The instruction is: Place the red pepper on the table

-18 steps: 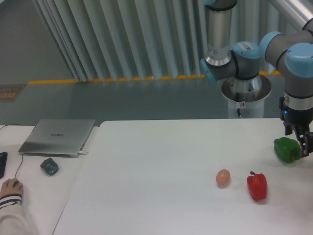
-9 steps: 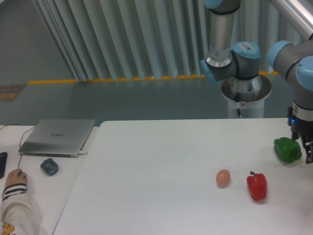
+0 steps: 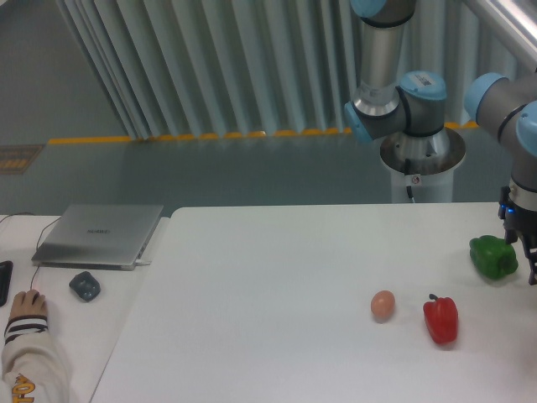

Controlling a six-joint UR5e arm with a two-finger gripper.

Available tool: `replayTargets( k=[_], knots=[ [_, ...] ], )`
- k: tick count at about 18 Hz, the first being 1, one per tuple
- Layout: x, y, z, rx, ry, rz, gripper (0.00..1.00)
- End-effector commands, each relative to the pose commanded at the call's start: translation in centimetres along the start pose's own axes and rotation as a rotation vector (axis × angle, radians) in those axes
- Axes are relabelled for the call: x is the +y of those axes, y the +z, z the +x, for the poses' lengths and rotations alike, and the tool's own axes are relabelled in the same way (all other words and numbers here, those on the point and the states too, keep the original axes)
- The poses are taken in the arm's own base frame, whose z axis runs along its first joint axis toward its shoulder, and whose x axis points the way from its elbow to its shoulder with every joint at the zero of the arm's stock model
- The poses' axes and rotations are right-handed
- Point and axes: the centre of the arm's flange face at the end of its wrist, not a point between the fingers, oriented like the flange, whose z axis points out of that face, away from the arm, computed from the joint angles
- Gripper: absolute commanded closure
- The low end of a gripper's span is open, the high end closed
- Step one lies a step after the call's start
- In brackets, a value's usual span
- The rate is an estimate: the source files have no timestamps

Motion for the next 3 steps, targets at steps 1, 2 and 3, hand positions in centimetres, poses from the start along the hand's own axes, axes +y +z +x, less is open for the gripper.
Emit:
replayTargets(
  k=[1, 2, 3],
  knots=[
    [0.10, 0.00, -0.01, 0.000, -0.001, 0.000, 0.00],
    [0.10, 0.00, -0.01, 0.000, -0.002, 0.000, 0.00],
    [0.10, 0.00, -0.01, 0.000, -0.002, 0.000, 0.00]
  ],
)
